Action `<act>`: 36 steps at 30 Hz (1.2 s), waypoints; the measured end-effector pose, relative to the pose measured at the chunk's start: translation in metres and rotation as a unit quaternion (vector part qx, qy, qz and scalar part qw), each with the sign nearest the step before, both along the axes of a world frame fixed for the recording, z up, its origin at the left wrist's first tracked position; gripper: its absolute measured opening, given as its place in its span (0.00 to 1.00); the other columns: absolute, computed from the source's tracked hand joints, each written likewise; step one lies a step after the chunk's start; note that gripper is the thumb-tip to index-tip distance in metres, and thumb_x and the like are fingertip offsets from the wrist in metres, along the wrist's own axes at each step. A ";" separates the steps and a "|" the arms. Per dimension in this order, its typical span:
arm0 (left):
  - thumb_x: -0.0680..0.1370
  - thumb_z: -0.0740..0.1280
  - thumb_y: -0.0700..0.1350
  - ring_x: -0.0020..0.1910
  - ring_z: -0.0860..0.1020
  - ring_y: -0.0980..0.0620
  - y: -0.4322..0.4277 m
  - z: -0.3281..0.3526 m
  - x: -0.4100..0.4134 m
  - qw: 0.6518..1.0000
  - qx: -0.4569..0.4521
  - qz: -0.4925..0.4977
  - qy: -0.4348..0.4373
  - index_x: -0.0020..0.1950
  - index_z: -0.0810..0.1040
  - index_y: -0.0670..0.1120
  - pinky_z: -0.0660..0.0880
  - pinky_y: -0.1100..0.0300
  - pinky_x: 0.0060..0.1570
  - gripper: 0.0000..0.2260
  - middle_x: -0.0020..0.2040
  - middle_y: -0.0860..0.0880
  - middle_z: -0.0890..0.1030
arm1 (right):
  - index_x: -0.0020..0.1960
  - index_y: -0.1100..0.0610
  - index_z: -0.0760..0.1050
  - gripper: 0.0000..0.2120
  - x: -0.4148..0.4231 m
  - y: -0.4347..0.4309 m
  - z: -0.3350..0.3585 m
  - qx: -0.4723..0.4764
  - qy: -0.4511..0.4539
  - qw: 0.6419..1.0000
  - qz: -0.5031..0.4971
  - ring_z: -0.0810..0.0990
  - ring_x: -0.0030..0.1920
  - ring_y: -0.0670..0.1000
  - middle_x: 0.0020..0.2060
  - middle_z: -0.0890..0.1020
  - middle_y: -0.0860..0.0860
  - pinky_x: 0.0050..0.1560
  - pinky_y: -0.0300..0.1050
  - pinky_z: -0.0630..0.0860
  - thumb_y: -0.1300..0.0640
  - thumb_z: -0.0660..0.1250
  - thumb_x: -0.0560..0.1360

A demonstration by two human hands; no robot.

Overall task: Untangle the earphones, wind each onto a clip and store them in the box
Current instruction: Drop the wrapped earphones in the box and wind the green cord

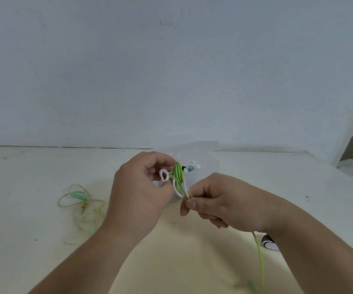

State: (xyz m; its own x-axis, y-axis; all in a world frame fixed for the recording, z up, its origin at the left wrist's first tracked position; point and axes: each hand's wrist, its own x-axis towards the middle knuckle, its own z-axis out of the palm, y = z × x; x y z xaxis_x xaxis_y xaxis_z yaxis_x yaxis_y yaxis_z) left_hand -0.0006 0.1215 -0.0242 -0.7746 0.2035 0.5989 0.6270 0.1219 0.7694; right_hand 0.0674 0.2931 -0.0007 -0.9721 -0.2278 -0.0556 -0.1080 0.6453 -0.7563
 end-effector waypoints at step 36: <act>0.64 0.76 0.34 0.40 0.82 0.52 0.000 0.003 0.002 0.995 0.074 -0.034 -0.053 0.47 0.77 0.52 0.80 0.60 0.46 0.19 0.40 0.51 0.82 | 0.49 0.58 0.82 0.14 -0.002 -0.003 -0.005 -0.019 -0.022 0.999 -0.021 0.64 0.28 0.48 0.27 0.69 0.47 0.31 0.41 0.62 0.54 0.60 0.84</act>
State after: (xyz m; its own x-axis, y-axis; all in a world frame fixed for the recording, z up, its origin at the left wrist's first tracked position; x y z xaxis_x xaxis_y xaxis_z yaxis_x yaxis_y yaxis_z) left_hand 0.0016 0.1218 -0.0212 -0.8221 0.1729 0.5425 0.5447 -0.0383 0.8377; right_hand 0.0652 0.2901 -0.0055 -0.9776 -0.1901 -0.0899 -0.0484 0.6196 -0.7834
